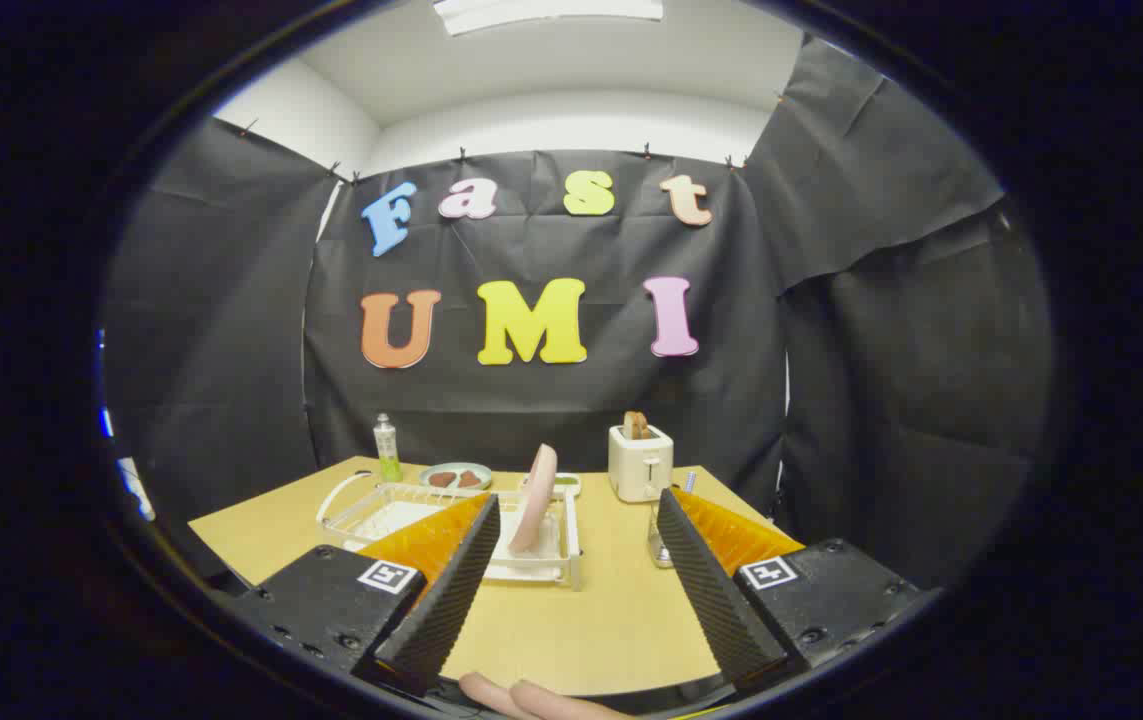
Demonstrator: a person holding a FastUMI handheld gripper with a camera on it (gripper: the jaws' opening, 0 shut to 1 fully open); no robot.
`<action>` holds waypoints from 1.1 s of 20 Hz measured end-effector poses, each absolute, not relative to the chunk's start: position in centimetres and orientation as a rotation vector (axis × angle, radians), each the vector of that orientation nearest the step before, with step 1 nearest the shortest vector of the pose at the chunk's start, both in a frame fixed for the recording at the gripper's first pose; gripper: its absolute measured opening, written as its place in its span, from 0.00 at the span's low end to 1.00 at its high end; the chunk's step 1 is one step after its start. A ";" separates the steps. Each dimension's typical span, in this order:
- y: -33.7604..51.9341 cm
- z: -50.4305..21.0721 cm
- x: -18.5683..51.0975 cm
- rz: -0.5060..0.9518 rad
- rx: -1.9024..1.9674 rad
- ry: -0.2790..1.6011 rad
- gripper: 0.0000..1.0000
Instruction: Take the plate from the dish rack, then take the spoon from the basket and place it into the plate.
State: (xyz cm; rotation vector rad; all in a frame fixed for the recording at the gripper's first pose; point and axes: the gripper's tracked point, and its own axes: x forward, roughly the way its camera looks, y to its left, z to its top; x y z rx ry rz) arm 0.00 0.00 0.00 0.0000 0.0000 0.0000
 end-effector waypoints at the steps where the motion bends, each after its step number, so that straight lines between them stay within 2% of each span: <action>1: 0.1 -0.2 0.1 0.002 -0.002 0.003 1.00; 16: 0.1 -0.8 0.3 0.011 -0.002 0.014 1.00; 22: -0.6 0.5 2.8 -0.024 -0.012 0.035 1.00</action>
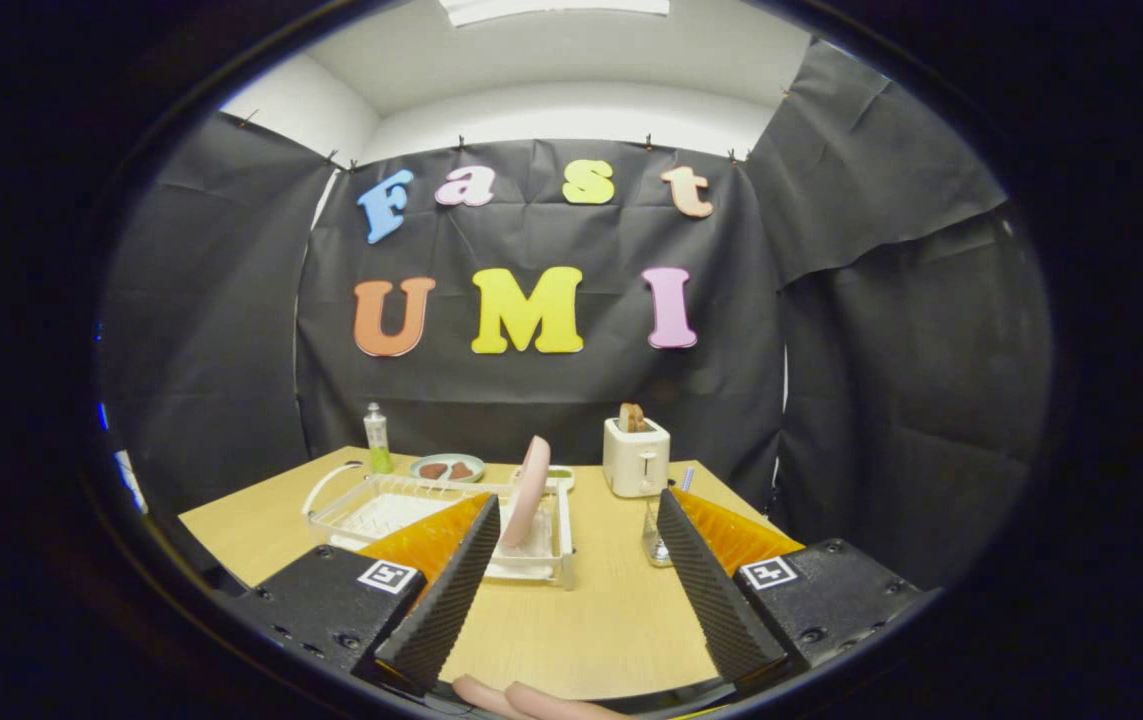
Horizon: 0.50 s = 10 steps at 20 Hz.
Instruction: Take the plate from the dish rack, then take the spoon from the basket and place it into the plate.
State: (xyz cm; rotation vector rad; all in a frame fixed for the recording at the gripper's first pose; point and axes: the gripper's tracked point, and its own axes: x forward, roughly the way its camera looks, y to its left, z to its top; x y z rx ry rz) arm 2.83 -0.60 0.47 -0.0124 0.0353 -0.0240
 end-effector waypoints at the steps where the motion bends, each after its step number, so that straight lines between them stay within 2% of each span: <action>1: -0.3 0.8 3.6 -0.018 -0.012 0.043 1.00; 10: 2.5 4.0 16.3 0.062 -0.077 0.292 1.00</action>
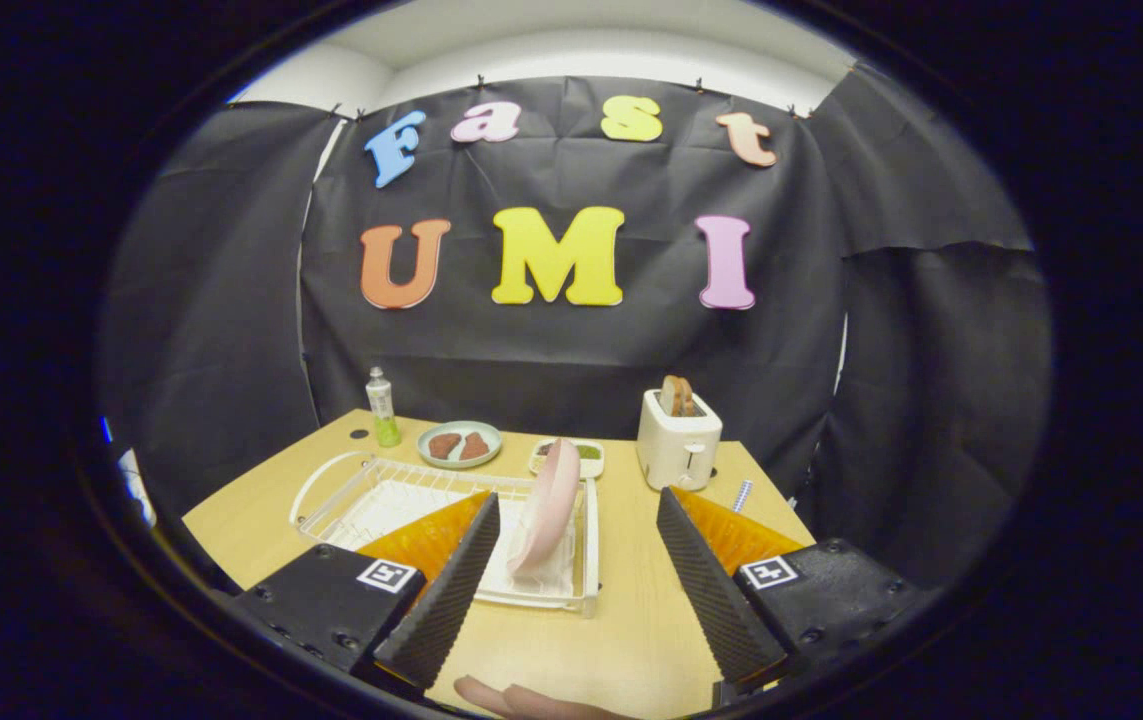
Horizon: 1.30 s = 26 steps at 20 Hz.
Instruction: Take the plate from the dish rack, then take the spoon from the basket and place it into the plate.
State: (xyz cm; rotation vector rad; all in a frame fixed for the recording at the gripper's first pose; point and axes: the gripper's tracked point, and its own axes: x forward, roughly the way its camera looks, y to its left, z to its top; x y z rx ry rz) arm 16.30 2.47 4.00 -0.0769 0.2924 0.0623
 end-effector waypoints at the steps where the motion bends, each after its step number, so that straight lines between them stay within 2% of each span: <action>1: 2.7 4.1 17.8 0.064 -0.081 0.329 1.00; 7: 5.4 3.3 25.9 0.109 -0.164 0.632 1.00; 10: 5.9 1.5 28.5 0.084 -0.182 0.840 0.94; 15: 5.2 0.1 32.0 -0.025 -0.219 1.008 0.75; 20: 4.4 -0.8 33.6 -0.157 -0.199 1.110 0.47; 26: 4.7 -2.0 32.5 -0.189 -0.243 1.215 0.33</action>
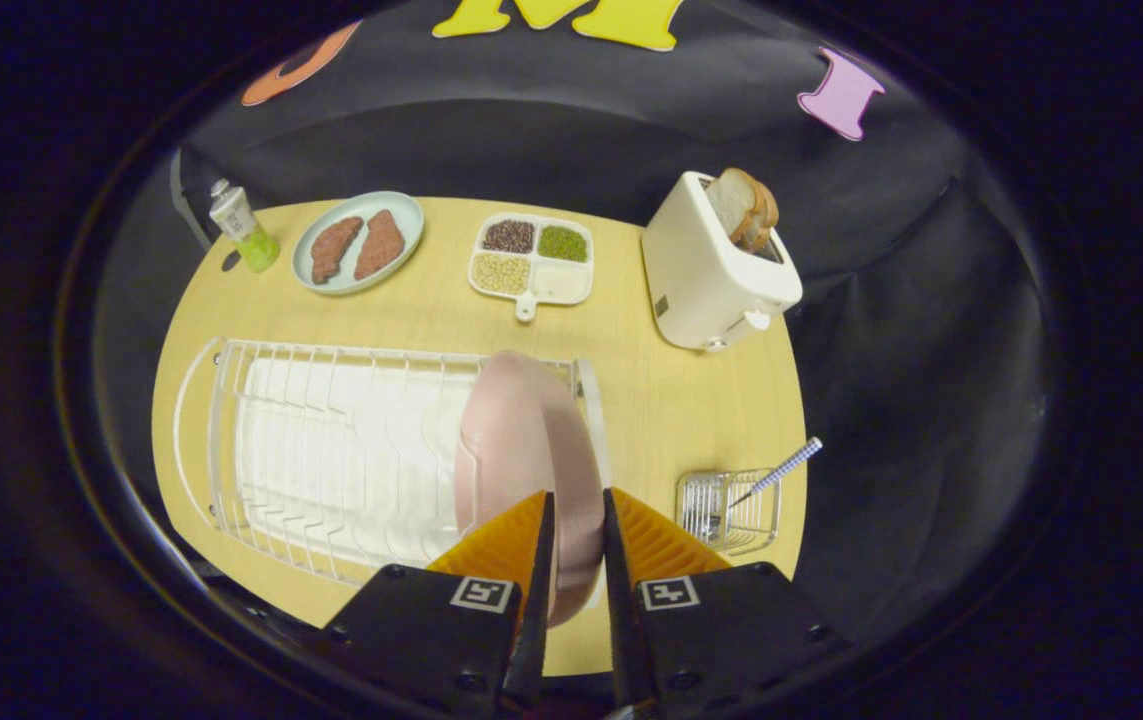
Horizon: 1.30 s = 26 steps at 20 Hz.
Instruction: Take the plate from the dish rack, then take the spoon from the basket and place it into the plate.
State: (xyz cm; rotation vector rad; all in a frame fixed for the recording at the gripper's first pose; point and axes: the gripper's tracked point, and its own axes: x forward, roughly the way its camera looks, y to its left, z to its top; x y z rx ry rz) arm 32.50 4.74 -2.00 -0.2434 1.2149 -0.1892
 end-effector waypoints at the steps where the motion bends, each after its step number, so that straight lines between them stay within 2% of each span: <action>1: 4.8 -1.9 32.7 -0.211 -0.243 1.203 0.30; 6: 4.6 -1.8 32.6 -0.359 -0.324 1.122 0.17; 17: 6.1 1.3 31.3 -0.547 -0.427 0.905 0.14; 26: 6.1 4.7 24.6 -0.438 -0.312 0.769 0.14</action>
